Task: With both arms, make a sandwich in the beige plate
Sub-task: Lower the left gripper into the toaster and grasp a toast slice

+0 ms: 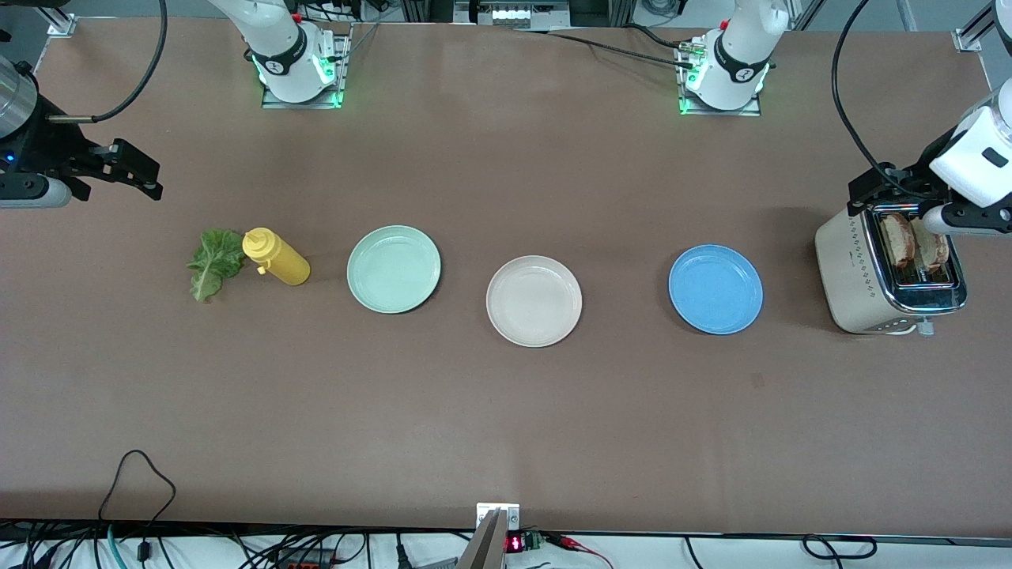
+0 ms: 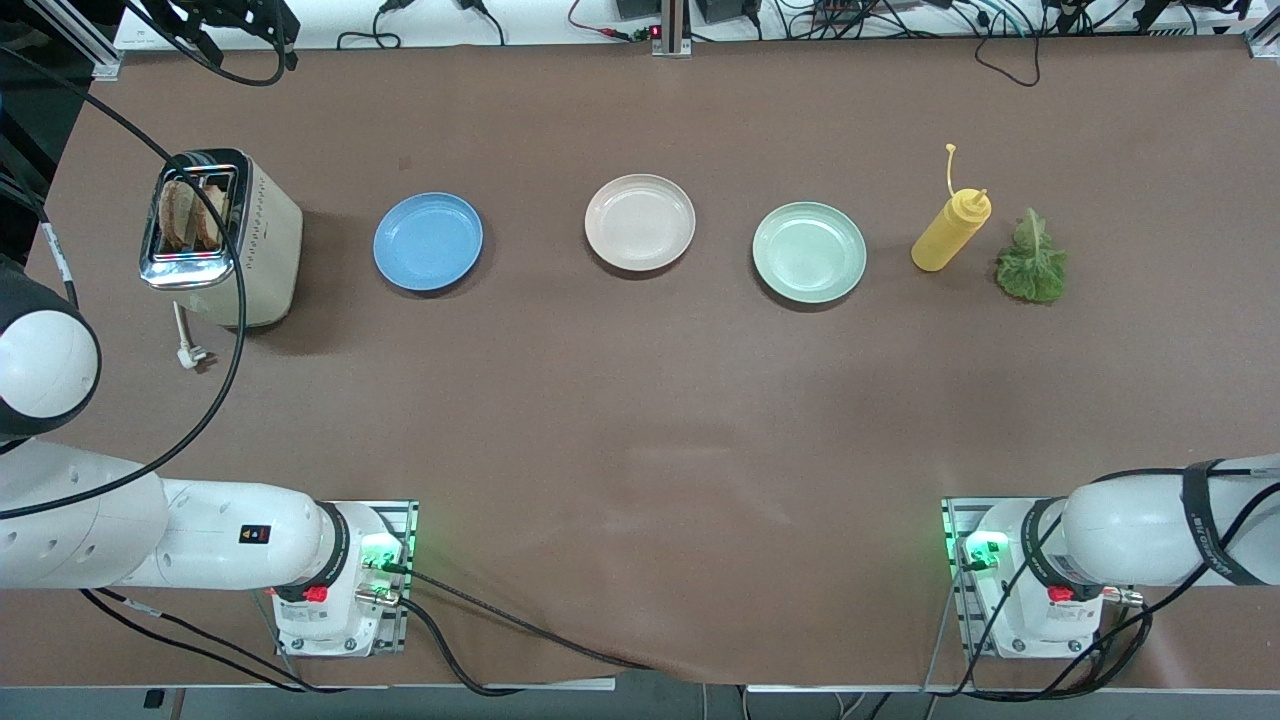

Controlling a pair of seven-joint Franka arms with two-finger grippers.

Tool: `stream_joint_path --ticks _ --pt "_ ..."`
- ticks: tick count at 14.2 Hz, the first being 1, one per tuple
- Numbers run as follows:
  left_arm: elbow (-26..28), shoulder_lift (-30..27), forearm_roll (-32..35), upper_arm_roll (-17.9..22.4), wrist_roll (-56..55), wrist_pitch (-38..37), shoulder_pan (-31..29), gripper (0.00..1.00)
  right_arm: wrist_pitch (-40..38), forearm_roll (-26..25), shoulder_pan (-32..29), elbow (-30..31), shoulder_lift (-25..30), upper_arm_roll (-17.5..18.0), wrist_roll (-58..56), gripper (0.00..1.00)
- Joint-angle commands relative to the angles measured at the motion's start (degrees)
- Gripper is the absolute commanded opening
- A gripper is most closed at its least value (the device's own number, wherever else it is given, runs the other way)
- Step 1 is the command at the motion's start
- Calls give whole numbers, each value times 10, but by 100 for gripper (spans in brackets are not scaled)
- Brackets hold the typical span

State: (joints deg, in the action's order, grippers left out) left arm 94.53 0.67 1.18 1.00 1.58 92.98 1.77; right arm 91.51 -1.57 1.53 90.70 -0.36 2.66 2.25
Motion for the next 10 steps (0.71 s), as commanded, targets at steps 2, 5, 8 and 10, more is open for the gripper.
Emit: stream_joint_path --ticks 2,5,8,10 --pt "-7 -1 -3 0 9 -10 0 100 -4 2 -5 0 5 1 -2 100" --pt "-7 -1 -3 0 8 -16 0 100 -3 16 -6 -1 5 1 -1 100" --pt "-7 -1 -3 0 7 -18 0 100 -4 17 -6 0 5 -4 -2 100" --pt "-7 -1 -3 0 7 -21 1 100 -5 17 -6 0 5 -4 -2 100"
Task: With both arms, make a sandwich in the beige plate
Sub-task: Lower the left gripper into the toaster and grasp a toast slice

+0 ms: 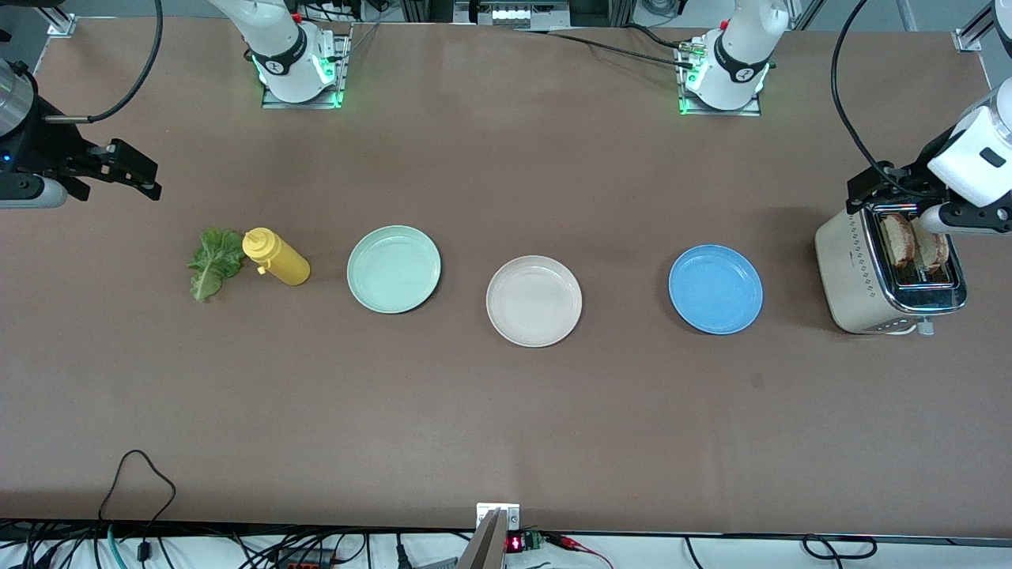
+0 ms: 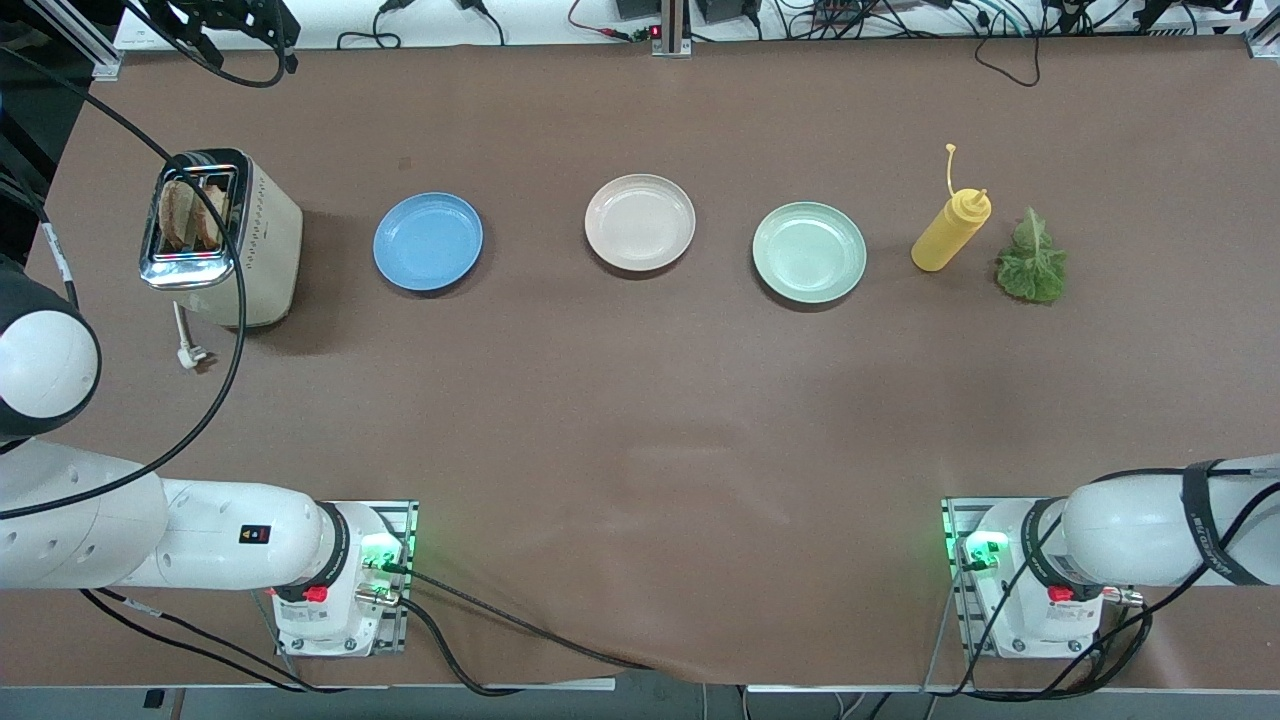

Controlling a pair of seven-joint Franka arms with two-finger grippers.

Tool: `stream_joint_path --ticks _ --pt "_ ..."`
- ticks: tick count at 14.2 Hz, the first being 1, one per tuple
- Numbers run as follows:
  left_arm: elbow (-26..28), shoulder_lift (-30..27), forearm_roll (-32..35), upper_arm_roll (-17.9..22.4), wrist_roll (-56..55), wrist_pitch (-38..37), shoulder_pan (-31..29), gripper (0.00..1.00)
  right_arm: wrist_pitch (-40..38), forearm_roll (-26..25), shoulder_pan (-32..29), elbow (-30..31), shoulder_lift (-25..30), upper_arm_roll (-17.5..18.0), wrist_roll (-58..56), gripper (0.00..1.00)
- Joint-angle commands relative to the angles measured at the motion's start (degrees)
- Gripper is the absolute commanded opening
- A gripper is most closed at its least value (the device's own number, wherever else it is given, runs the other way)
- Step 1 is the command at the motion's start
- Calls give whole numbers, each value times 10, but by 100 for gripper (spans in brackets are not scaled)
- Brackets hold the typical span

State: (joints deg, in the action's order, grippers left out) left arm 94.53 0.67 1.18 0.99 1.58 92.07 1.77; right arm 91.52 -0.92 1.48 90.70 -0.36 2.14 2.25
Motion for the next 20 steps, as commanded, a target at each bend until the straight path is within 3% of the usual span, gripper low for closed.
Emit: stream_joint_path --ticks 1,9,13,15,18,20 --pt "-7 0 -2 0 5 -16 1 100 -5 10 -5 0 5 1 -2 100" --pt "-21 19 21 2 4 -93 -2 100 -5 10 -5 0 5 1 -5 100" --pt "-78 95 25 11 9 -95 -18 100 -5 10 -5 1 5 1 -5 100" --pt "-77 113 28 10 18 -86 -51 100 -5 10 -5 1 4 1 -5 100" --pt "-59 126 112 10 65 -20 -69 100 -5 10 -5 1 4 1 -5 100" --pt "-24 126 126 10 73 17 -83 100 -5 10 -5 1 4 1 -5 100"
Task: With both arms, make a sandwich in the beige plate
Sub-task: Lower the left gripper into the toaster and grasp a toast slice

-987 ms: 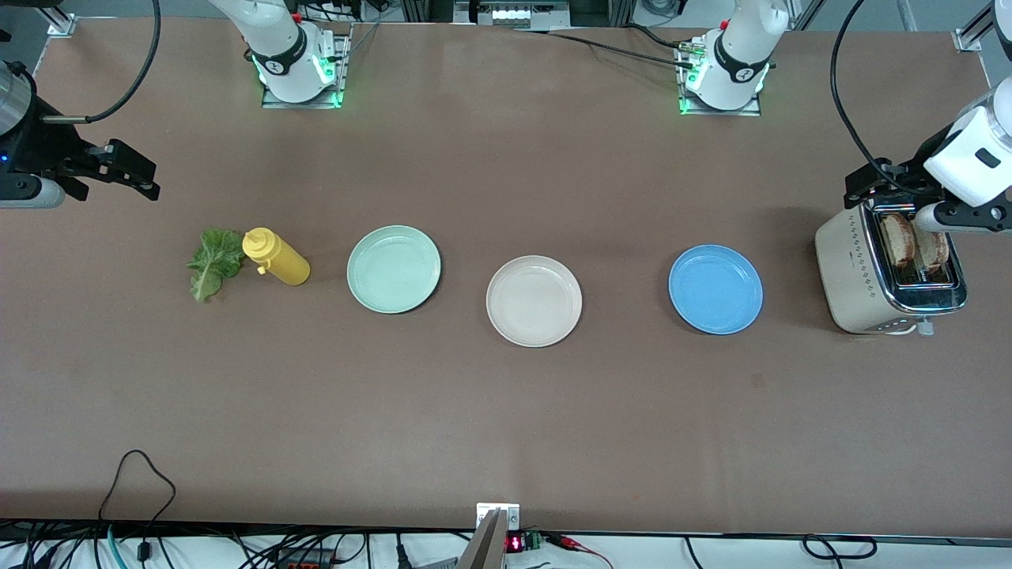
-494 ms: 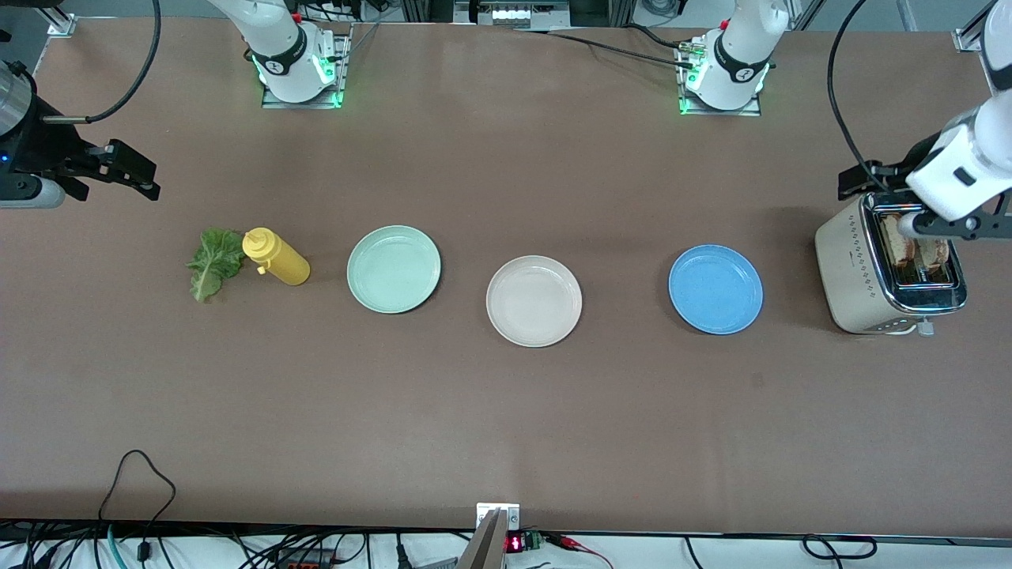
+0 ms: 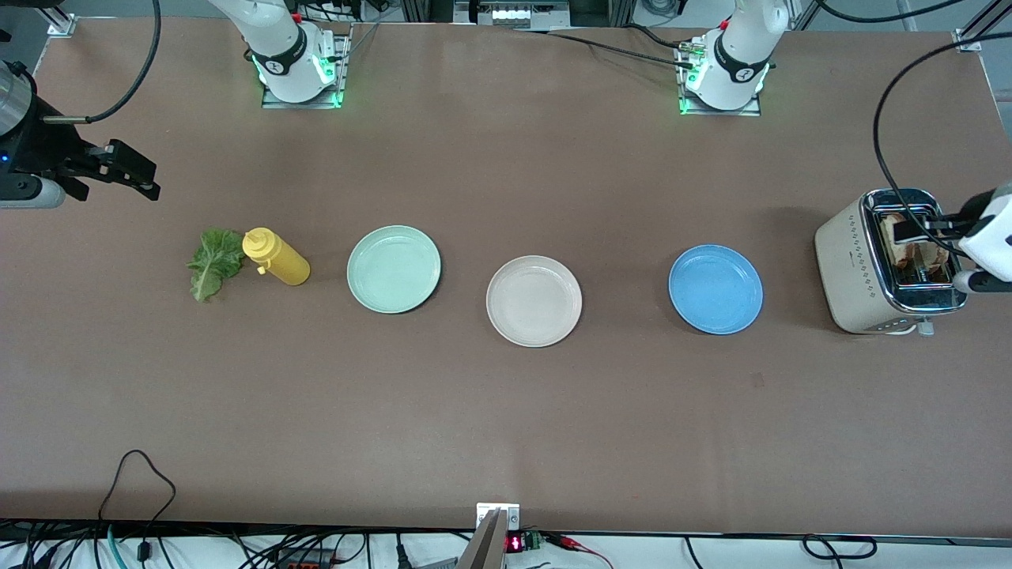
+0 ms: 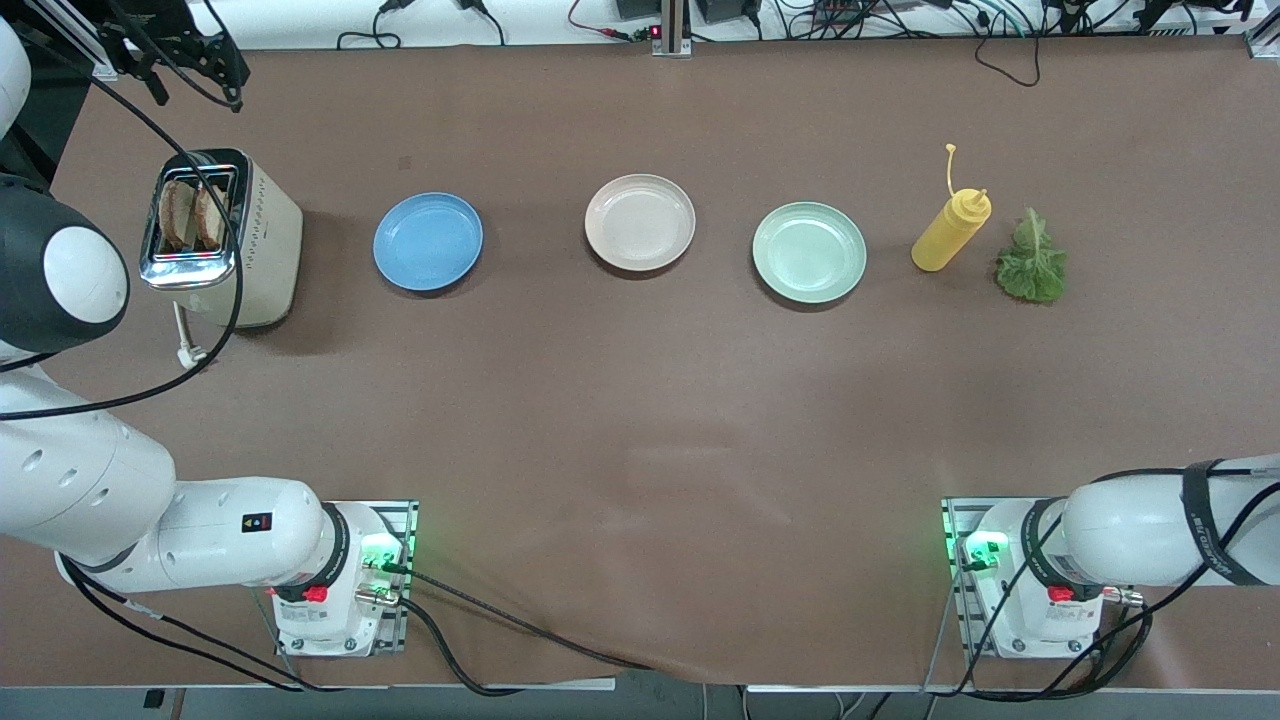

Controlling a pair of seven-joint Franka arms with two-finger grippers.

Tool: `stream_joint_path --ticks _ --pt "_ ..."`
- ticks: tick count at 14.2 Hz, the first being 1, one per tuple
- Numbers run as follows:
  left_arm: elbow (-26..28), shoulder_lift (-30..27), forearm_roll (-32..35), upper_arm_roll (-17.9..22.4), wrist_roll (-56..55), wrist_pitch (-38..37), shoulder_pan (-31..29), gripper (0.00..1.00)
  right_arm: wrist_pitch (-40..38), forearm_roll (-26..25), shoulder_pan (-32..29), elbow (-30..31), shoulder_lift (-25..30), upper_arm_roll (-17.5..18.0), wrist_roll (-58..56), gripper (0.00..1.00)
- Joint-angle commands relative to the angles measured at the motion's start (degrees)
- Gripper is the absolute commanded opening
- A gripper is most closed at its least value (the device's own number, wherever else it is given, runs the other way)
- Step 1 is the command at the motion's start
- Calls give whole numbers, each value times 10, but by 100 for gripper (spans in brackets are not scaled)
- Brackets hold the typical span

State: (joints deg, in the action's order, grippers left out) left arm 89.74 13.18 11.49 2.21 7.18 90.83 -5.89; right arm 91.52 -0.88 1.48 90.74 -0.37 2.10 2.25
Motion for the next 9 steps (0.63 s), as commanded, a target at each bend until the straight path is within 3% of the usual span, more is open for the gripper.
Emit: stream_joint_path --ticks 1,5,9 --pt "45 -3 24 -2 18 50 -19 100 -5 10 -5 1 4 2 -5 100" --pt "153 -51 24 -3 19 128 -36 100 -5 10 -5 1 4 2 -5 100" --pt "299 -120 24 -4 22 266 -57 100 -5 10 -5 1 4 2 -5 100"
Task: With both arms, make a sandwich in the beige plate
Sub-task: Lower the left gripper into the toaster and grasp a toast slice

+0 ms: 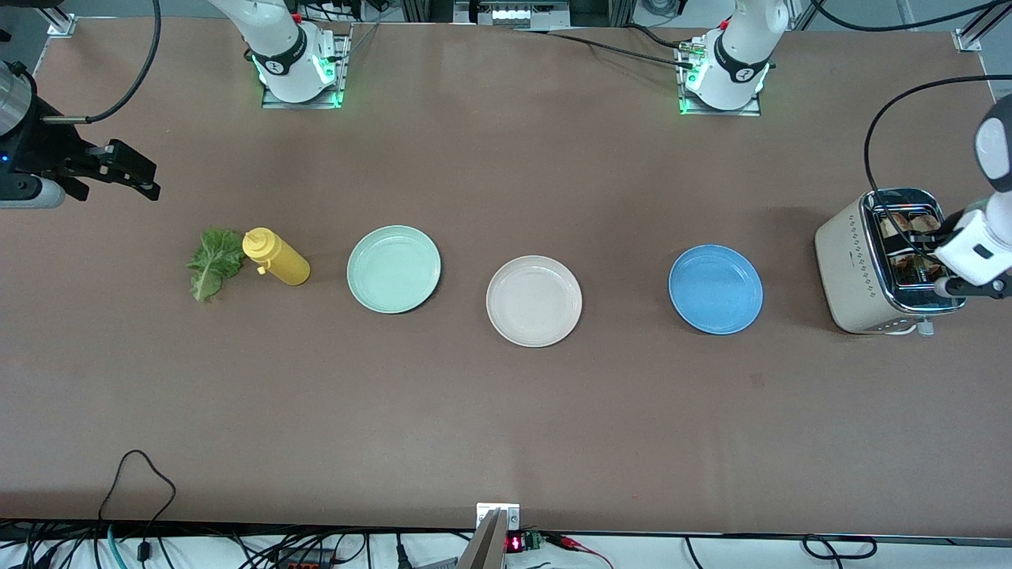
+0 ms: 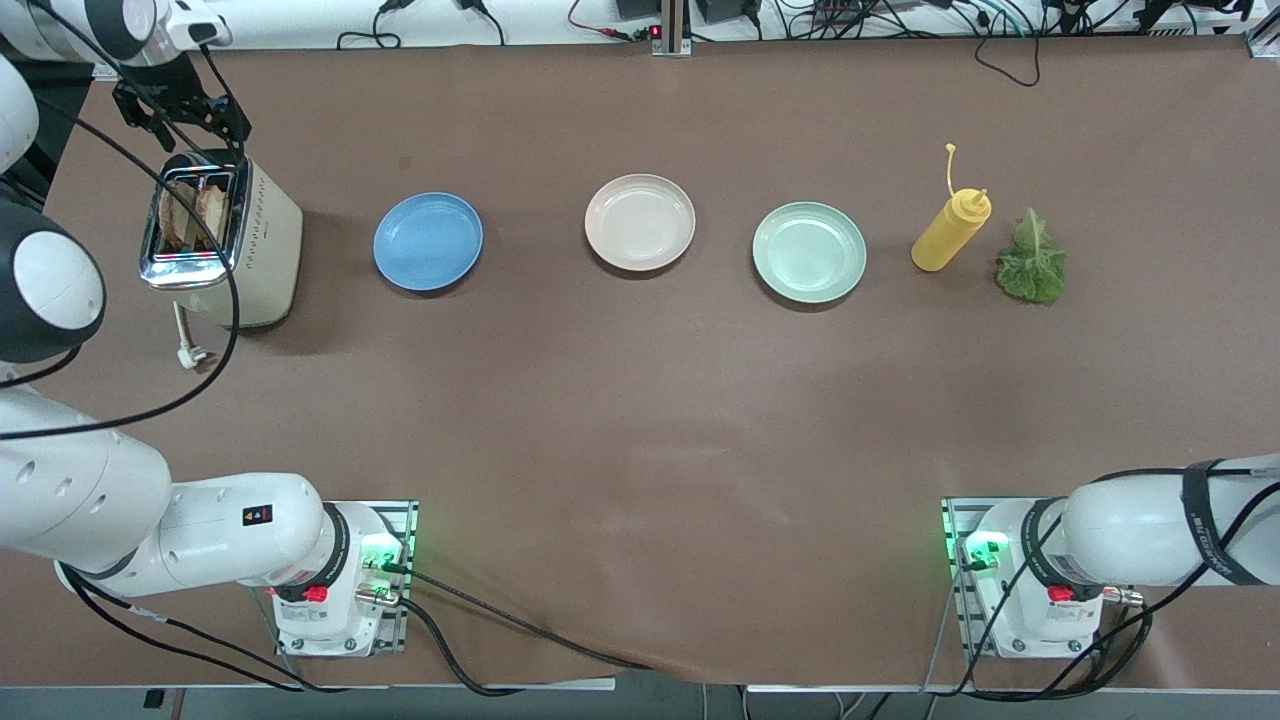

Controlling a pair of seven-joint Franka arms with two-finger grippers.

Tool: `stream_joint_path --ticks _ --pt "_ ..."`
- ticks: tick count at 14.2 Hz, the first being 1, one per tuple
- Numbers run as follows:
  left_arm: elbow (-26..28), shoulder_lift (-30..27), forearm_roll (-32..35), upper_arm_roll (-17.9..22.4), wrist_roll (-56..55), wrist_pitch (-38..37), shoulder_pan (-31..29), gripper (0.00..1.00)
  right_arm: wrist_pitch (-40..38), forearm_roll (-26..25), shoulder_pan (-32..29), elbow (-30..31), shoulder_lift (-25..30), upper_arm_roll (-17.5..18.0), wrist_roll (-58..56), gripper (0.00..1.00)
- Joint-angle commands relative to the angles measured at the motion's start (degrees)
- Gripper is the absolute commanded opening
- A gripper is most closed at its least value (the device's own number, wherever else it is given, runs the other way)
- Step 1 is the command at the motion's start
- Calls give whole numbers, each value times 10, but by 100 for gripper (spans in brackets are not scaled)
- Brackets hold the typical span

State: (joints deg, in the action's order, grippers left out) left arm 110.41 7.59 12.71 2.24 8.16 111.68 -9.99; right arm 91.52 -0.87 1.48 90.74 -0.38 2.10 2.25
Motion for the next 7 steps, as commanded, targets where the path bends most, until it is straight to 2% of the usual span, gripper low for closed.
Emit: stream_joint_path --ticks 1,2,7 --pt "102 -67 12 -4 16 70 -20 99 -5 10 -5 0 4 2 -5 100" --pt "110 -67 13 -4 23 76 -27 93 -5 10 -5 0 4 2 -5 100" --pt "160 -67 13 -5 28 144 -52 77 -5 10 -5 0 4 2 -5 100"
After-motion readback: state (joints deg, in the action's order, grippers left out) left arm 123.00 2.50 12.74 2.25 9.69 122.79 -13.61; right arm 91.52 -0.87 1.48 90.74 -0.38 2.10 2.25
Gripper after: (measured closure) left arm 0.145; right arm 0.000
